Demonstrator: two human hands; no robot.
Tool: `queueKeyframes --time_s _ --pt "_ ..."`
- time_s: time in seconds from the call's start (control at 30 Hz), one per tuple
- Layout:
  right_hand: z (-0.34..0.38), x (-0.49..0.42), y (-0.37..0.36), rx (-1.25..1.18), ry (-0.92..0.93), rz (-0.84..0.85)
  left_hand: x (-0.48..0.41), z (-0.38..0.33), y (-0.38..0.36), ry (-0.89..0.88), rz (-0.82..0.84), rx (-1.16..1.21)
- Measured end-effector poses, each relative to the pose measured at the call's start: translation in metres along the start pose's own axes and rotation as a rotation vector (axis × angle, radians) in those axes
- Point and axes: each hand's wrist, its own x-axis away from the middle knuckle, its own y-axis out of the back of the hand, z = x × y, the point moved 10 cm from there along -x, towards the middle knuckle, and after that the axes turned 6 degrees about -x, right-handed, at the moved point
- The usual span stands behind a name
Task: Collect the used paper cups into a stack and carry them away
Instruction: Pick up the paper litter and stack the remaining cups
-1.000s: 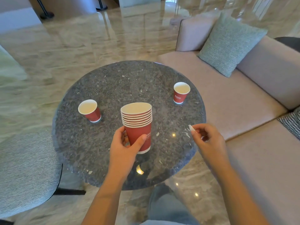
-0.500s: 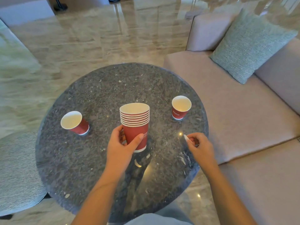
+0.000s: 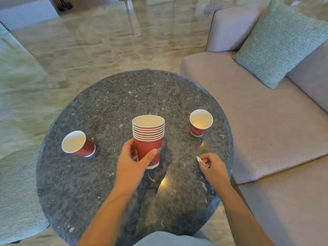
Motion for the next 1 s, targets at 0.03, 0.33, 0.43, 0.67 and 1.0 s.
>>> queueKeyframes --time_s 0.03,0.33,0.43,0.67,1.0 --pt "-0.001 0.0 -0.003 0.014 0.002 0.011 -0.003 0.0 -0.002 0.0 0.011 0.0" --pt "0.001 -0.012 0.019 -0.078 -0.019 -0.044 -0.027 0.001 -0.022 0.018 0.087 0.04" --pt "0.008 -0.025 0.04 -0.098 0.002 -0.138 -0.035 0.003 -0.022 0.027 0.078 0.045" --pt "0.039 -0.059 0.059 -0.223 0.052 -0.208 -0.05 0.01 -0.028 0.074 0.085 0.062" --pt "0.061 -0.086 0.038 -0.122 0.043 -0.138 -0.06 0.017 -0.027 0.108 0.081 0.054"
